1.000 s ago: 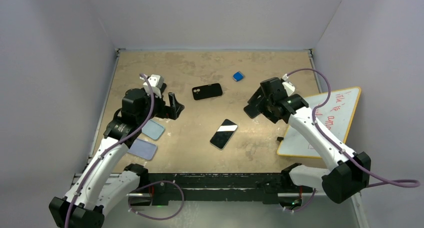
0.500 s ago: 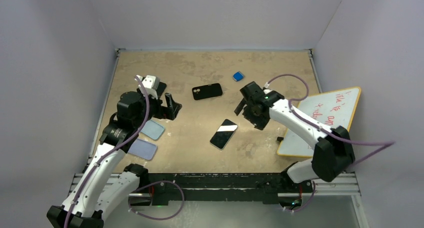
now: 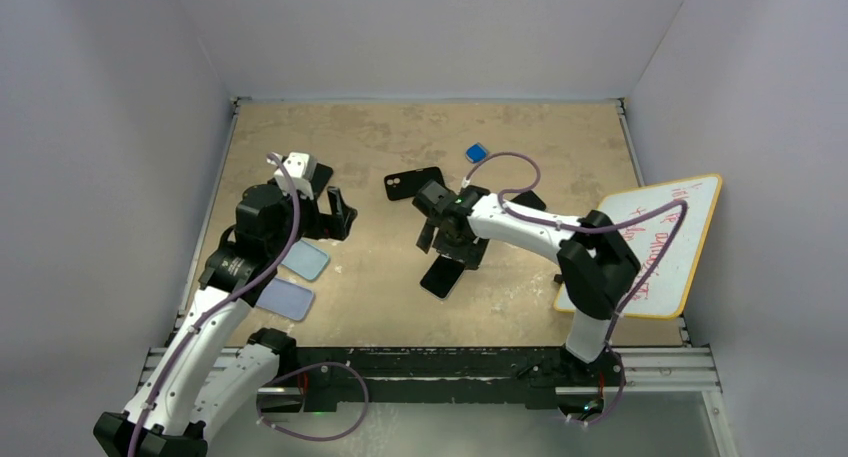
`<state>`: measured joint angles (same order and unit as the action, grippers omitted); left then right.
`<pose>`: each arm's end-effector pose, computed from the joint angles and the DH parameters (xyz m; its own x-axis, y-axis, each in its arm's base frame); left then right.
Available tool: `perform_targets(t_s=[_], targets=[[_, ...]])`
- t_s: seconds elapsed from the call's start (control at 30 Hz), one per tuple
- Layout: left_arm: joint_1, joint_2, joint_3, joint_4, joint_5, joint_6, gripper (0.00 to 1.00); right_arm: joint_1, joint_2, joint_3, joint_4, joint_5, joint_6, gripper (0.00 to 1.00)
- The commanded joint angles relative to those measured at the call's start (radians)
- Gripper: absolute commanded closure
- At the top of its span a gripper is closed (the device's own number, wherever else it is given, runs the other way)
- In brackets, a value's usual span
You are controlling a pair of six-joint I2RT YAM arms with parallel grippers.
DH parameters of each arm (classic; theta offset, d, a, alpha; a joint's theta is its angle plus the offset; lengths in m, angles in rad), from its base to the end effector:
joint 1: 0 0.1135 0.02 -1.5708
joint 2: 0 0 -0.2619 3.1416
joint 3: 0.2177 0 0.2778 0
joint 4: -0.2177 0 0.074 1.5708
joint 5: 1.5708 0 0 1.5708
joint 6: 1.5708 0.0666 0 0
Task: Put the phone into the phone case
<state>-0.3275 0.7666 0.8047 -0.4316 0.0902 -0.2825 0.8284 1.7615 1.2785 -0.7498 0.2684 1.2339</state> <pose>0.2156 -0.0796 0.3117 -0.4599 -0.1369 -0.8773 0.2821 0.9143 -0.2906 0.2723 0.2707 0.1674 -0.8252 0.4466 -0.3457 0.3868 0.8930 0.2303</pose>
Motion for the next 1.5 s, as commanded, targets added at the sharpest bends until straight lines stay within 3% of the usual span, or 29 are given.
perform_targets(t_s=[0.0,0.53,0.83,1.03,1.23,1.47], targets=[[0.001,0.001,0.018,-0.006,-0.037,0.022,0.05,0.032,0.063,0.073,-0.08,0.024,0.058,0.01],[0.001,-0.038,0.015,-0.013,-0.084,0.016,0.05,0.037,0.103,-0.052,-0.066,-0.009,0.258,0.01],[0.001,-0.03,0.014,-0.017,-0.1,0.005,0.06,0.036,0.111,-0.083,-0.009,0.014,0.281,0.05],[0.001,-0.018,0.017,-0.019,-0.119,0.003,0.06,0.037,0.131,-0.107,0.004,0.009,0.291,0.02],[0.001,-0.018,0.01,-0.013,-0.133,-0.021,0.07,0.037,0.132,-0.114,-0.006,0.018,0.284,0.18],[0.002,0.169,0.089,-0.026,-0.057,-0.069,0.09,0.037,0.043,-0.168,0.002,0.077,0.246,0.23]])
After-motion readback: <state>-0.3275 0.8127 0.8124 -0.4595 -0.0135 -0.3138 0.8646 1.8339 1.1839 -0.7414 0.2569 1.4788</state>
